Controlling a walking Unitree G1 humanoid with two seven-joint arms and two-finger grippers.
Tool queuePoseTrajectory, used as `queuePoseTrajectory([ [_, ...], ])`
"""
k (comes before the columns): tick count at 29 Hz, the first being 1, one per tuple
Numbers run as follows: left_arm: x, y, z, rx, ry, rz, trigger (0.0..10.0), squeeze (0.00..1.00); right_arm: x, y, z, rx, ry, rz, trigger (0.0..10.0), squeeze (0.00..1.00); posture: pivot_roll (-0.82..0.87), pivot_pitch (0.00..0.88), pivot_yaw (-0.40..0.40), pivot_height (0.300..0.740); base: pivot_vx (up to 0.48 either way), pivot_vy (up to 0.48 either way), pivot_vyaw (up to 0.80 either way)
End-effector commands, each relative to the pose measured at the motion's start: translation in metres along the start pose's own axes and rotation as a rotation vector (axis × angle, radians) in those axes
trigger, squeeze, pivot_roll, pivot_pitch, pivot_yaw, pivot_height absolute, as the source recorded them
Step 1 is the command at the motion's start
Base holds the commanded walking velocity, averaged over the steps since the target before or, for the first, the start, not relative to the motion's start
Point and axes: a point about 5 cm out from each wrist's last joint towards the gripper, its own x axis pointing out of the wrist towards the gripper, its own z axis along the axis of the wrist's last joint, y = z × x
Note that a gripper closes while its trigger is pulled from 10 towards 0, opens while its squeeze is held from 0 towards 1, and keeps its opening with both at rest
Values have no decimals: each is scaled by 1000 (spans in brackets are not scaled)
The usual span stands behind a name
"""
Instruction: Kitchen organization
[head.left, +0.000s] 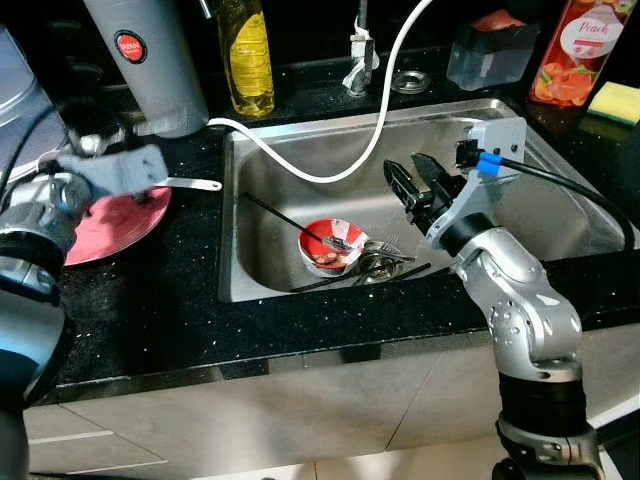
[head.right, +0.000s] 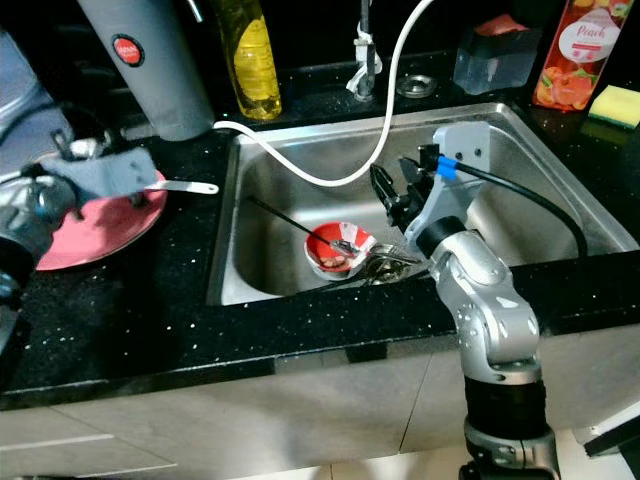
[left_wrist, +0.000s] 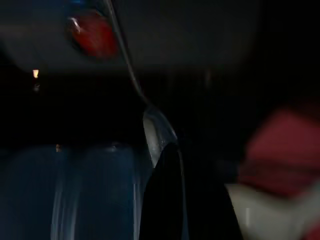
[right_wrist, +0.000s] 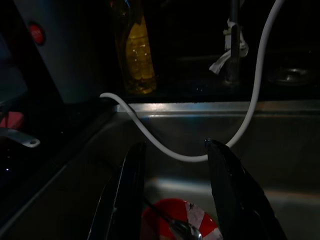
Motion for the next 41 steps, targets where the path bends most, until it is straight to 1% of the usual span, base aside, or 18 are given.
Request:
queuePoseTrajectory([
  [1, 2, -14, 40, -132, -178, -95, 10000, 0, 3, 2, 3, -7, -20, 12, 10000, 0, 54, 57, 73, 740, 0, 0, 0],
  [2, 2, -14, 40, -132, -178, -95, 10000, 0, 3, 2, 3, -7, -20, 12, 10000, 0, 54, 57, 73, 740, 0, 0, 0],
  [3, -1, -29, 69, -196, -289, -183, 10000, 0, 4, 2, 4, -4, -25, 6, 10000, 0, 52, 53, 70, 740, 0, 0, 0],
  [4, -1, -29, 69, -196, -289, -183, 10000, 0, 4, 2, 4, -4, -25, 6, 10000, 0, 52, 53, 70, 740, 0, 0, 0],
  [5, -3, -37, 83, -230, -338, -226, 10000, 0, 4, 1, 4, -2, -28, 1, 10000, 0, 50, 49, 70, 740, 0, 0, 0],
  [7, -9, -50, 116, -283, -448, -298, 10000, 0, 5, 0, 5, -3, -33, -12, 10000, 0, 48, 46, 71, 740, 0, 0, 0],
  [8, -14, -60, 147, -327, -545, -356, 10000, 0, 6, 0, 5, -9, -36, -13, 10000, 0, 37, 32, 81, 740, 0, 0, 0],
  [9, -15, -62, 160, -369, -568, -383, 10000, 0, 6, 0, 5, -11, -38, -12, 10000, 0, 34, 28, 86, 740, 0, 0, 0],
  [10, -15, -62, 160, -369, -568, -383, 10000, 0, 6, 0, 5, -11, -38, -12, 10000, 0, 34, 28, 86, 740, 0, 0, 0],
  [12, -12, -71, 173, -444, -552, -451, 10000, 0, 6, 0, 6, -15, -44, -18, 10000, 0, 19, 16, 104, 740, 0, 0, 0],
  [14, -10, -78, 176, -466, -519, -487, 10000, 0, 6, -1, 7, -20, -49, -26, 10000, 0, 7, 13, 111, 740, 0, 0, 0],
  [18, -12, -83, 176, -499, -511, -526, 10000, 0, 2, -5, 9, -27, -58, -43, 10000, 0, -3, 11, 122, 740, 0, 0, 0],
  [25, -17, -86, 172, -552, -508, -560, 10000, 0, -2, -7, 8, -30, -58, -59, 10000, 0, -12, 11, 132, 740, 0, 0, 0],
  [27, -19, -87, 170, -583, -500, -575, 10000, 0, -3, -7, 8, -31, -58, -63, 10000, 0, -12, 8, 133, 740, 0, 0, 0],
  [30, -23, -96, 161, -691, -445, -626, 10000, 0, -3, -9, 8, -30, -65, -75, 10000, 0, -10, 1, 130, 740, 0, 0, 0],
  [35, -23, -101, 152, -736, -400, -644, 10000, 0, -1, -8, 8, -30, -66, -70, 10000, 0, -10, 6, 122, 740, 0, 0, 0],
  [37, -25, -102, 147, -797, -386, -664, 10000, 0, -1, -7, 8, -31, -66, -67, 10000, 0, -10, 6, 122, 740, 0, 0, 0],
  [41, -28, -104, 143, -812, -372, -683, 10000, 0, -1, -7, 9, -34, -66, -68, 10000, 0, -19, 13, 123, 740, 0, 0, 0],
])
